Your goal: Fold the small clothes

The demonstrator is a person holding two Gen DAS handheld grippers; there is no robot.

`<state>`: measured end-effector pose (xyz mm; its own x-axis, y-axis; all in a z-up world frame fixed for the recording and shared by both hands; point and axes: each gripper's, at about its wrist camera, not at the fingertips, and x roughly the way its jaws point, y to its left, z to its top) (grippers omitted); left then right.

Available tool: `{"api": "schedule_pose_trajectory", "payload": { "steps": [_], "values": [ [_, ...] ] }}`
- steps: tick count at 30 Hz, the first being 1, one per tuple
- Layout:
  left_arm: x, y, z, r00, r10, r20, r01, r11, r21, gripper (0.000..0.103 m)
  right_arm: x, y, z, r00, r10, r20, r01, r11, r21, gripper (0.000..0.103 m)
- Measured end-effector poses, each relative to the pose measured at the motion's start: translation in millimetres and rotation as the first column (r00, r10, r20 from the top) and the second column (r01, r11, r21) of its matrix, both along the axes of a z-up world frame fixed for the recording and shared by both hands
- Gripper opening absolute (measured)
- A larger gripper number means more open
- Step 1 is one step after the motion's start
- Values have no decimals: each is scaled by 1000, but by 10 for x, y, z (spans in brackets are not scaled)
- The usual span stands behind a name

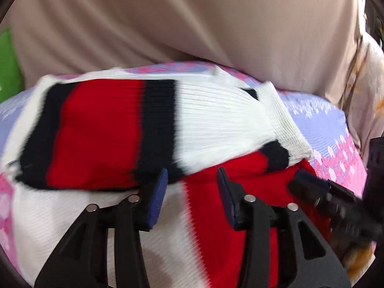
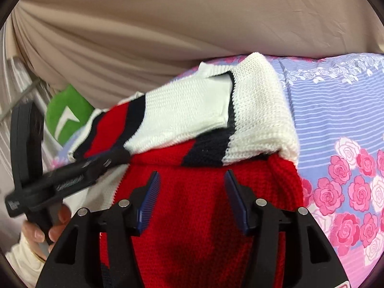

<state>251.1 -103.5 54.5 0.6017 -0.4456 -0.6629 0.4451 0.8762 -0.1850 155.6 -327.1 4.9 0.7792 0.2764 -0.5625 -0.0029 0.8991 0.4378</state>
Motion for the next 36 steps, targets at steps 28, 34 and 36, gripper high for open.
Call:
{"api": "schedule_pose_trajectory", "payload": {
  "steps": [28, 34, 36],
  "values": [
    [641, 1713, -259, 877, 434, -206, -467, 871, -151, 10, 948, -165, -46, 983, -100, -153, 92, 994, -57, 9],
    [498, 1705, -301, 881, 451, -142, -468, 872, -139, 13, 608, -147, 327, 995, -93, 40, 93, 996, -11, 10],
    [487, 1718, -347, 881, 449, -148, -468, 873, -138, 14, 860, -187, -56, 984, -105, -146, 100, 994, -40, 11]
  ]
}}
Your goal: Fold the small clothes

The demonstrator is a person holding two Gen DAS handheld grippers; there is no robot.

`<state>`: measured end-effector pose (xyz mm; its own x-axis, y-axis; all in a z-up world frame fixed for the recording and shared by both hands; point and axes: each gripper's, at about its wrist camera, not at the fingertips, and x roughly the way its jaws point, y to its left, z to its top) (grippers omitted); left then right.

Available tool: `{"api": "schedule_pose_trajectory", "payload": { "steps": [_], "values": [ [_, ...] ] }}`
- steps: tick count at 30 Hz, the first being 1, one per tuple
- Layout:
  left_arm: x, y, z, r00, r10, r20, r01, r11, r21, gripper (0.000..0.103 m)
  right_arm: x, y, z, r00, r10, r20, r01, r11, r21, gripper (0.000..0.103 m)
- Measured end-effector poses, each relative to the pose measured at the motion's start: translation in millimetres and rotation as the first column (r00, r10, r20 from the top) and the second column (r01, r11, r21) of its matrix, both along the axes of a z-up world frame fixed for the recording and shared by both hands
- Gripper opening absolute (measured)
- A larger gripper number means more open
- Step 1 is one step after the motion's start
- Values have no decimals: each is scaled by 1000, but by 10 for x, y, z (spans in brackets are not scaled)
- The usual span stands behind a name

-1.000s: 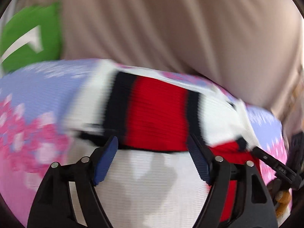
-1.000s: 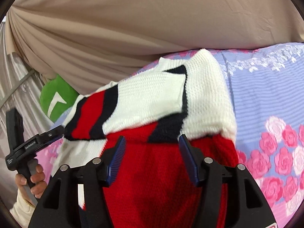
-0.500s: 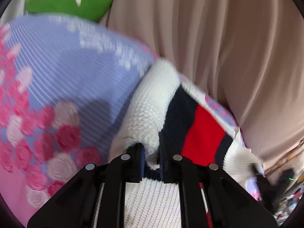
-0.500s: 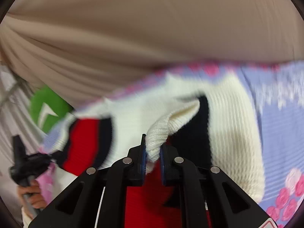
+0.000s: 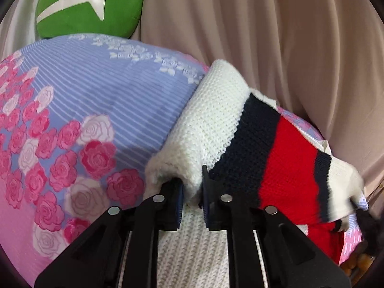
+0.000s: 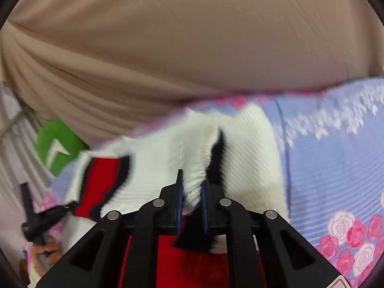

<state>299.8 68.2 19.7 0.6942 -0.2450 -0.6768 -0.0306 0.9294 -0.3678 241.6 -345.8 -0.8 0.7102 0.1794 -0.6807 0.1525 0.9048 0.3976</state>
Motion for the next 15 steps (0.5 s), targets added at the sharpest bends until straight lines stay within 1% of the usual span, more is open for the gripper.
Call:
{"api": "schedule_pose_trajectory", "payload": {
  "steps": [1, 2, 4, 5, 6, 7, 8, 9, 10, 11, 12, 13, 14, 15],
  "values": [
    [-18, -12, 14, 1000, -1, 4, 1, 1000, 6, 14, 6, -31, -60, 1000, -2, 13, 2, 1000, 25, 9],
    [-40, -9, 17, 1000, 1, 9, -1, 1000, 20, 14, -16, -33, -3, 1000, -9, 19, 9, 999, 37, 11],
    [-34, -96, -8, 1000, 9, 15, -10, 999, 38, 15, -118, -18, 172, 995, -79, 67, 76, 996, 48, 21],
    [-45, -97, -7, 1000, 16, 17, -16, 999, 46, 15, -151, 61, 262, 991, -87, 97, 84, 996, 34, 21],
    [-15, -116, 30, 1000, 19, 16, -19, 999, 44, 16, -153, 221, 371, 989, -58, 134, 56, 998, 21, 21],
    [-9, -97, 46, 1000, 22, 13, -22, 999, 37, 16, -102, 434, 472, 987, -3, 160, 2, 1000, 7, 21],
    [-7, -86, 47, 1000, 24, 11, -24, 999, 30, 17, -31, 575, 568, 984, 51, 169, -49, 999, -12, 22],
    [-8, -70, 45, 1000, 23, 9, -24, 999, 23, 17, 75, 856, 629, 976, 136, 169, -131, 990, -44, 23],
    [-5, -56, 40, 1000, 22, 7, -22, 1000, 18, 17, 188, 1127, 657, 962, 219, 165, -209, 975, -71, 33],
    [-15, -39, 30, 1000, 20, 8, -20, 1000, 16, 17, 307, 1395, 657, 944, 285, 163, -272, 957, -100, 38],
    [-16, -23, 18, 1000, 18, 8, -19, 1000, 12, 17, 446, 1706, 647, 927, 342, 157, -319, 935, -151, 47],
    [-17, -18, 13, 1000, 17, 9, -17, 1000, 9, 17, 518, 1936, 625, 918, 369, 145, -340, 921, -193, 51],
    [-10, -14, 3, 1000, 15, 9, -15, 1000, 7, 17, 739, 2161, 576, 911, 392, 130, -359, 907, -219, 51],
    [-10, -8, 0, 1000, 14, 9, -14, 1000, 3, 17, 913, 2308, 528, 903, 412, 120, -382, 899, -212, 52]
  ]
}}
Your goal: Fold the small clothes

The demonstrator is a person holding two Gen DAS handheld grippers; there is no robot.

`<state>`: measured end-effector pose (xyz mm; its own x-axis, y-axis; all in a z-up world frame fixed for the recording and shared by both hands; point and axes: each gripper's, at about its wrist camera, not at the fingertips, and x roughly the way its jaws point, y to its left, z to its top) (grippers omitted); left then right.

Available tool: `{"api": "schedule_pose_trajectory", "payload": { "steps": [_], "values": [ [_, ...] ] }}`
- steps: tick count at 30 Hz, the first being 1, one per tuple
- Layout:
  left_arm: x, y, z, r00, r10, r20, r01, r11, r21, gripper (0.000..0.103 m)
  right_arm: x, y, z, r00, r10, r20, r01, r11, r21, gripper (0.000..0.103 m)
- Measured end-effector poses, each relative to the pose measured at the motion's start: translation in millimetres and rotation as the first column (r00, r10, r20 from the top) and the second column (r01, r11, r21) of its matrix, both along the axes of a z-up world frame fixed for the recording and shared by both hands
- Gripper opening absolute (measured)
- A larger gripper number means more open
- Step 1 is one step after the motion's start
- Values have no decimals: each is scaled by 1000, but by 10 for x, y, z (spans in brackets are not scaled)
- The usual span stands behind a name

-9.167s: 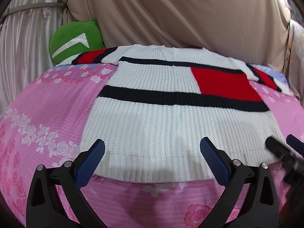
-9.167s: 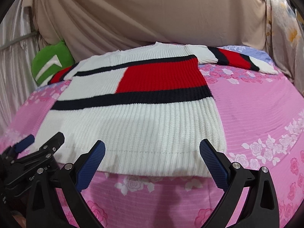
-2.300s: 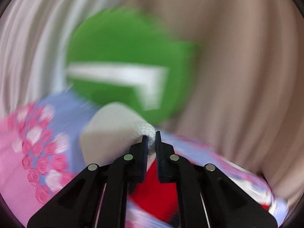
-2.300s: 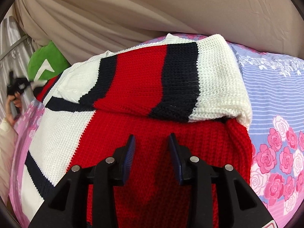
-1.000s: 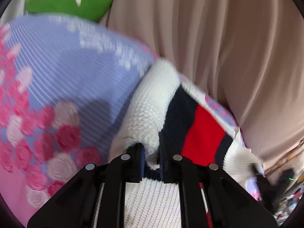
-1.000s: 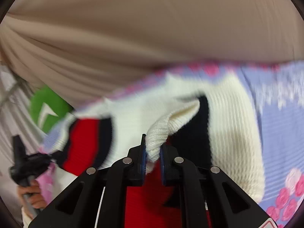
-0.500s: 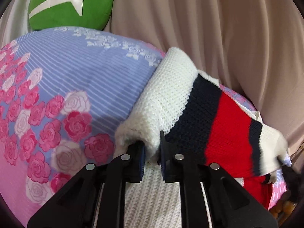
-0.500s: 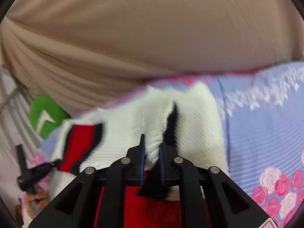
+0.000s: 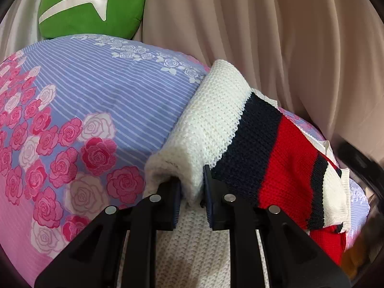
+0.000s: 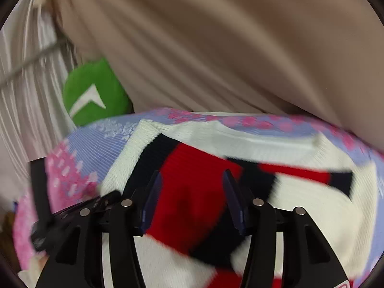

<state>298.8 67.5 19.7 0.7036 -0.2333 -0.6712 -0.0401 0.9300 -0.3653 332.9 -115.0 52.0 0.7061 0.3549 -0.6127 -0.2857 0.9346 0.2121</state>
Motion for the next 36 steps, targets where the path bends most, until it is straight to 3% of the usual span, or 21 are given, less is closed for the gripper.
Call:
{"api": "schedule_pose_trajectory", "payload": {
  "steps": [2, 4, 6, 8, 9, 10, 12, 14, 16, 18, 23, 24, 25, 27, 30, 32, 36],
  "values": [
    [-7, 13, 24, 1000, -1, 0, 1, 1000, -4, 17, 313, 217, -105, 999, 28, -21, -27, 999, 18, 54],
    [-5, 16, 36, 1000, 0, 0, 0, 1000, -2, 17, 605, 364, -173, 998, 44, -46, -43, 999, 28, 66],
    [-1, 13, 31, 1000, 0, 0, 0, 1000, 2, 17, 796, 516, -274, 994, 60, -91, -59, 998, 21, 67],
    [3, 15, 27, 1000, 2, 1, -2, 1000, 2, 17, 776, 645, -216, 989, 74, -130, -80, 996, -42, 45],
    [0, 16, 29, 1000, 3, 0, -3, 1000, 1, 17, 792, 685, -193, 989, 89, -118, -95, 994, -50, 12],
    [-1, 17, 30, 1000, 5, 1, -5, 1000, 0, 17, 813, 706, -126, 990, 93, -106, -97, 995, -35, 4],
    [1, 11, 25, 1000, 10, 2, -10, 1000, 4, 17, 816, 705, 115, 997, 79, -13, -79, 997, -3, 4],
    [2, -7, 24, 1000, 12, 3, -12, 1000, 17, 17, 842, 656, 213, 997, 76, 19, -77, 996, 38, 3],
    [-2, -29, 28, 1000, 12, 3, -12, 999, 32, 17, 937, 660, 56, 998, 53, -26, -53, 999, -9, 3],
    [-7, -46, 23, 1000, 10, 5, -11, 999, 43, 17, 1113, 808, -300, 992, 36, -118, -49, 993, -108, 4],
    [-6, -33, 13, 1000, 4, 4, -4, 999, 38, 17, 776, 486, 93, 999, 4, -35, -1, 997, 82, 10],
    [-3, -27, 17, 1000, 2, 4, -2, 999, 36, 17, 604, 310, 183, 1000, -8, -9, 9, 994, 105, 19],
    [-4, -26, 20, 1000, 2, 5, -2, 999, 38, 17, 442, 124, 246, 999, -35, 7, 34, 993, 116, 37],
    [-5, -32, 23, 1000, 2, 5, -2, 999, 45, 17, 68, -359, 267, 993, -119, 25, 115, 986, 120, 54],
    [-1, -36, 25, 1000, 5, 5, -6, 999, 52, 17, -461, -1034, 99, 959, -284, 14, 283, 957, 69, 56],
    [-1, -43, 23, 1000, 7, 6, -8, 998, 57, 17, -710, -1389, -125, 920, -391, -37, 392, 919, 37, 61],
    [9, -63, 19, 1000, 7, 8, -8, 997, 73, 17, -749, -1680, -533, 894, -400, -203, 426, 899, 104, 63]
  ]
}}
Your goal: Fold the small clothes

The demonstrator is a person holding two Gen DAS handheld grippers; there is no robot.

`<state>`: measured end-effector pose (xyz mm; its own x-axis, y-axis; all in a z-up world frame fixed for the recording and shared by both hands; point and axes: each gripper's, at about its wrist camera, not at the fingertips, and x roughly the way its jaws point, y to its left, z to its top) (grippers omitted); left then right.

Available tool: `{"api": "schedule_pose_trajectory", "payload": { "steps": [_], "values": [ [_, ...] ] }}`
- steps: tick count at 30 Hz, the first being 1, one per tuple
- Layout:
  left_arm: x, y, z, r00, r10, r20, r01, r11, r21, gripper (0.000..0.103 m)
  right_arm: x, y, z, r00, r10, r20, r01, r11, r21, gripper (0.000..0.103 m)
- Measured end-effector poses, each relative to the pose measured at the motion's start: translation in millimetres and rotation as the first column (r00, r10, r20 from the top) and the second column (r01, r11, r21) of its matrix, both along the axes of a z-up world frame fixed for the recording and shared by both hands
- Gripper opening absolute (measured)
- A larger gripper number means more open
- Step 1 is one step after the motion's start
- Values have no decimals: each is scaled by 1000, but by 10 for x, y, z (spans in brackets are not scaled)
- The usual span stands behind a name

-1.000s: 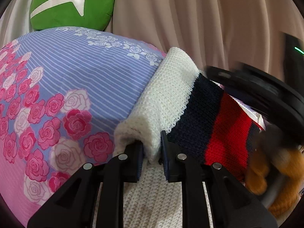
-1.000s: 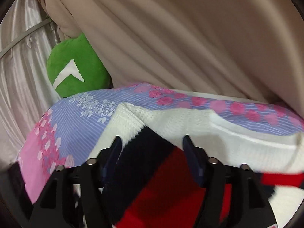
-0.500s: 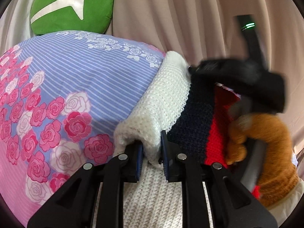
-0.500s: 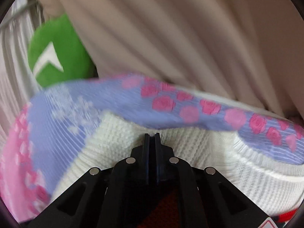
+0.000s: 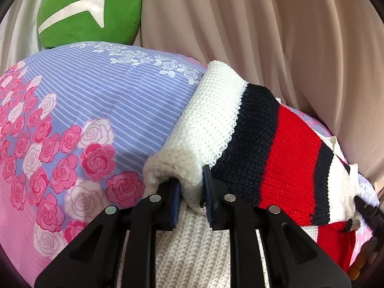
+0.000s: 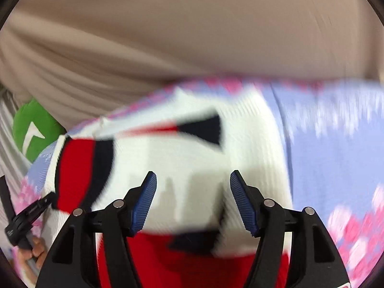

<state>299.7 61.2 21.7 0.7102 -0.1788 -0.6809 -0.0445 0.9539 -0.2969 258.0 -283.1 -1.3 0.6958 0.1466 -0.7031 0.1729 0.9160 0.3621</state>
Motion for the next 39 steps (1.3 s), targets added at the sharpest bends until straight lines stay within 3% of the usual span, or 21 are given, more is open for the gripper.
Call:
{"api": "schedule_pose_trajectory", "payload": {
  "steps": [2, 3, 4, 7, 9, 11, 13, 16, 18, 20, 22, 23, 26, 27, 29, 32, 33, 34, 36, 39],
  "values": [
    [7, 5, -2, 1000, -3, 0, 3, 1000, -3, 17, 37, 65, -55, 1000, -1, 10, 2, 999, -41, 62],
    [11, 8, -1, 1000, -8, 1, 8, 1000, -4, 17, 84, 154, -23, 1000, 27, 13, -26, 997, -67, 32],
    [5, 14, -2, 1000, -13, 1, 13, 1000, -6, 17, 120, 213, 37, 998, 61, 22, -60, 997, -39, 9],
    [-9, 51, 4, 1000, -9, 5, 9, 1000, -21, 15, -72, 243, 489, 976, 30, 215, -23, 999, -35, 8],
    [-5, 51, 5, 1000, -8, 3, 8, 1000, -19, 15, -171, 173, 614, 958, 2, 286, 5, 1000, -26, 8],
    [-5, 30, 5, 1000, -15, 2, 15, 1000, -3, 15, 30, 37, 371, 980, -28, 198, 37, 998, -45, 8],
    [1, -6, 5, 1000, -21, 2, 21, 1000, 16, 15, 350, -47, -171, 999, -33, -5, 33, 998, -48, 7],
    [2, 4, -4, 1000, -24, 1, 24, 1000, 14, 15, 213, -124, -85, 997, -32, 75, 34, 999, -18, 8],
    [12, -2, -3, 1000, -25, 0, 25, 999, 26, 16, 224, -93, -54, 998, -17, 67, 18, 1000, -21, 10],
    [26, -9, -2, 1000, -24, 1, 24, 999, 33, 16, 126, -154, -19, 993, -93, 76, 95, 995, -25, 20],
    [29, -27, -9, 1000, -21, 1, 21, 999, 41, 17, -53, -52, 111, 977, -183, 113, 183, 983, 11, 22],
    [28, -45, -10, 1000, -20, 2, 20, 999, 49, 17, -73, 36, 201, 978, -149, 149, 147, 989, 25, 22],
    [34, -103, -9, 1000, -21, 4, 21, 997, 73, 17, 91, 876, 405, 974, 142, 175, -129, 988, -80, 21],
    [41, -94, -12, 1000, -22, 4, 22, 997, 70, 17, 199, 1239, 430, 951, 265, 162, -251, 963, -103, 21],
    [46, -81, -18, 1000, -25, 4, 25, 998, 59, 17, 386, 1874, 354, 903, 409, 132, -392, 910, -133, 21],
    [25, -54, -12, 999, -35, 5, 34, 998, 50, 17, 659, 2304, 145, 882, 467, 64, -455, 879, -145, 21],
    [25, -34, -15, 999, -37, 5, 37, 999, 40, 17, 767, 2303, 61, 891, 453, 36, -443, 883, -157, 18],
    [30, -17, -19, 999, -40, 4, 40, 999, 31, 17, 834, 2210, -9, 903, 429, 19, -421, 893, -160, 8],
    [41, 8, -28, 999, -43, 3, 43, 999, 24, 18, 861, 1826, -111, 903, 427, 52, -425, 904, -48, 0],
    [42, 14, -24, 999, -46, 3, 46, 998, 35, 19, 580, 941, -167, 966, 253, 58, -251, 967, -53, 0]
  ]
}}
